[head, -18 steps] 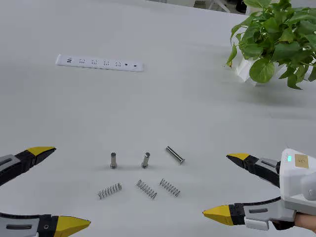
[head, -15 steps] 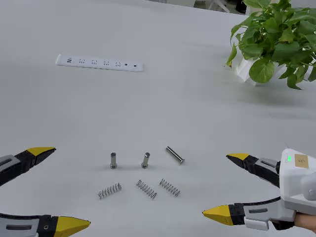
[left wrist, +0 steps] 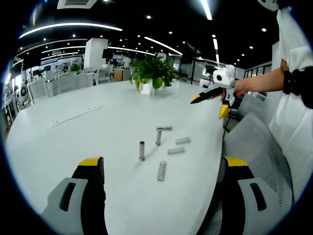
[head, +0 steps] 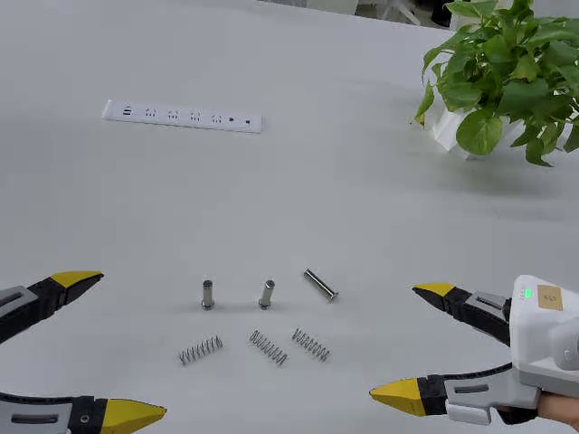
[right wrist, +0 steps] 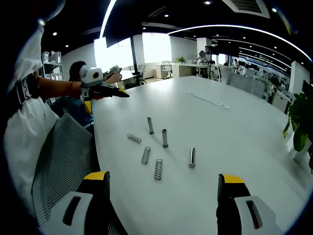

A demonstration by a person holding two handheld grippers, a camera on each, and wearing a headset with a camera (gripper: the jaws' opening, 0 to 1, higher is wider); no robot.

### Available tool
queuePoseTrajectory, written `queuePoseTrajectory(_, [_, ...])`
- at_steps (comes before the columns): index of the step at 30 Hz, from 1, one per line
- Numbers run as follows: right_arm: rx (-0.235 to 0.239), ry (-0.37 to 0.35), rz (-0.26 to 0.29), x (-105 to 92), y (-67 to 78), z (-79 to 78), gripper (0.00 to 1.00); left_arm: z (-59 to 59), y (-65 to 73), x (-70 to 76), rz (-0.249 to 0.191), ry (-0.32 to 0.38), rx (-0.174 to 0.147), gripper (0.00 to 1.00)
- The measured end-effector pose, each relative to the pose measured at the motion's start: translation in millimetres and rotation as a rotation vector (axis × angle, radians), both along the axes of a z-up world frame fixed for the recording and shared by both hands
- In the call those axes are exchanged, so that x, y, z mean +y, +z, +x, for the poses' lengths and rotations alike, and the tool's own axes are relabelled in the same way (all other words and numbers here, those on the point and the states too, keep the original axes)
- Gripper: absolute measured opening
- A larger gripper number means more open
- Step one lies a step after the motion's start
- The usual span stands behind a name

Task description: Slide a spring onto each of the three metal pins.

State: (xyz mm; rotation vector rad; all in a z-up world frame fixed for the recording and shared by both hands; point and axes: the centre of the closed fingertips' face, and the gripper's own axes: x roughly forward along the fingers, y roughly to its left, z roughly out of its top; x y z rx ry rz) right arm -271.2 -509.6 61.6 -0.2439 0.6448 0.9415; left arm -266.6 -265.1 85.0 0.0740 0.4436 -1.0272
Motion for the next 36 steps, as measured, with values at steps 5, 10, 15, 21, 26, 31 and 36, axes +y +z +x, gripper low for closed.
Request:
queuePoseTrajectory(5, [-0.003,0.003,-0.002,0.1,1.3,2.2,0.91,-0.9,-0.7,-0.6,0.002,-0.005,0.0,0.99])
queuePoseTrajectory(10, [-0.004,0.011,-0.008,1.6,1.8,4.6,0.91,-1.4,-0.4,-1.6,0.0,-0.009,0.0,0.99])
queuePoseTrajectory(15, [-0.005,0.015,-0.013,3.1,3.4,10.1,0.91,-1.1,-0.5,-1.8,0.0,-0.01,0.001,0.99])
queuePoseTrajectory(21, [-0.003,0.03,-0.018,7.5,4.5,18.6,0.89,0.0,0.2,-2.5,-0.003,-0.011,0.001,0.99])
queuePoseTrajectory(26, [-0.008,0.04,-0.023,12.5,6.1,29.0,0.86,1.3,0.1,-2.9,-0.006,-0.008,0.0,0.99])
queuePoseTrajectory(31, [-0.007,0.05,-0.032,19.3,6.6,41.3,0.82,2.1,-0.3,-2.8,-0.012,-0.004,0.001,0.99])
queuePoseTrajectory(36, [-0.014,0.053,-0.029,28.5,8.5,55.8,0.8,2.4,-1.2,-2.1,-0.015,-0.003,0.003,0.99])
